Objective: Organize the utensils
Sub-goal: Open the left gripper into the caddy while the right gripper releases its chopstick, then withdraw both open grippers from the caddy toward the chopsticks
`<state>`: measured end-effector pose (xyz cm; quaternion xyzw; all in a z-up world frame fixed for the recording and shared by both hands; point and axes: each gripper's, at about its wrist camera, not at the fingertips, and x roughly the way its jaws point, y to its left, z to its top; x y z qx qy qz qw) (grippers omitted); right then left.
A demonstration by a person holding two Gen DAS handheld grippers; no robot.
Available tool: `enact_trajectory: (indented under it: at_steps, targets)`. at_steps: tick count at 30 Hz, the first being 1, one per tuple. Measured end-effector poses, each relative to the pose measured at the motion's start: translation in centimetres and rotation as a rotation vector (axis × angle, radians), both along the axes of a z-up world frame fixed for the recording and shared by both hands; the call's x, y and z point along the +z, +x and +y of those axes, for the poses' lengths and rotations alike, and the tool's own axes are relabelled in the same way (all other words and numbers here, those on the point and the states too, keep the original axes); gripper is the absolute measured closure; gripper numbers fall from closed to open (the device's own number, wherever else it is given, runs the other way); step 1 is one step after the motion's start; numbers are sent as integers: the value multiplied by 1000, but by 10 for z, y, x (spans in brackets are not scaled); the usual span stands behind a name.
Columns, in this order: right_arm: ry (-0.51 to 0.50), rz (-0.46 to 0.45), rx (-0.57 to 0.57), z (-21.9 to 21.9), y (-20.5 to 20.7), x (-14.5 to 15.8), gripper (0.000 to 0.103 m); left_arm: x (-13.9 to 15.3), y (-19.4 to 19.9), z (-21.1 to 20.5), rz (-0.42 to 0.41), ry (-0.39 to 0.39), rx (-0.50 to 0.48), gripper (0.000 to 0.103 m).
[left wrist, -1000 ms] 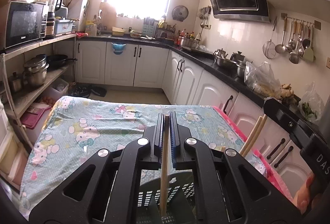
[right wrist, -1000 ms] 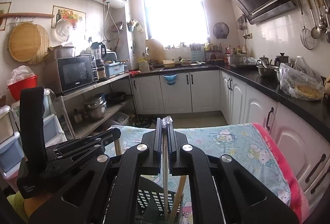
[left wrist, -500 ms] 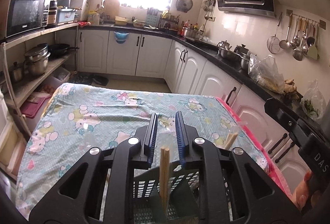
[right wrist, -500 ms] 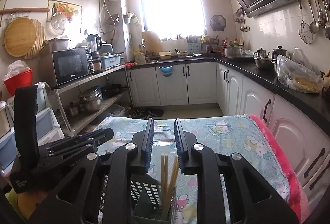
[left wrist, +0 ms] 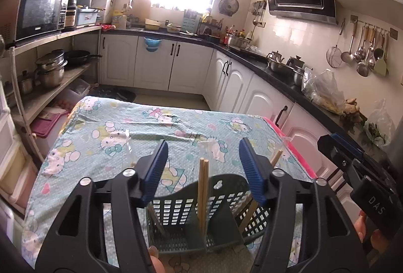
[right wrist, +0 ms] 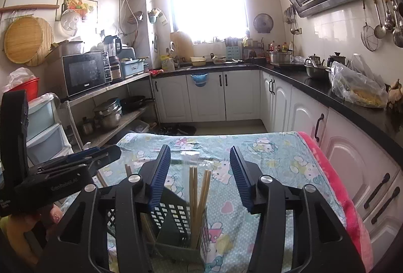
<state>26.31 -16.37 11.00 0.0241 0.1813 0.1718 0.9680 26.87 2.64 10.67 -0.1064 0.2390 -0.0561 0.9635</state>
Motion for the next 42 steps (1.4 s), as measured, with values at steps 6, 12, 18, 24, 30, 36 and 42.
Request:
enact_trajectory:
  at_steps: [6, 12, 18, 24, 30, 36, 42]
  targets:
    - [0, -4, -3, -7, -12, -3, 50, 1, -14, 0, -5, 0, 1, 40]
    - [0, -8, -1, -16, -29, -5, 45, -1, -29, -4, -11, 9, -6, 27]
    - [-9, -1, 8, -20, -44, -9, 39, -8, -47, -6, -6, 25, -2, 13]
    - [-23, 17, 15, -22, -57, -17, 38, -18, -65, -6, 5, 67, 12, 11]
    - [-32, 43, 31, -18, -69, -27, 37, -29, -79, -3, 22, 69, 26, 11]
    - [-46, 64, 58, -10, -81, -37, 36, -39, -89, 0, 45, 66, 40, 11]
    - [-53, 82, 77, -4, -90, -46, 36, -46, -98, 4, 57, 71, 49, 11]
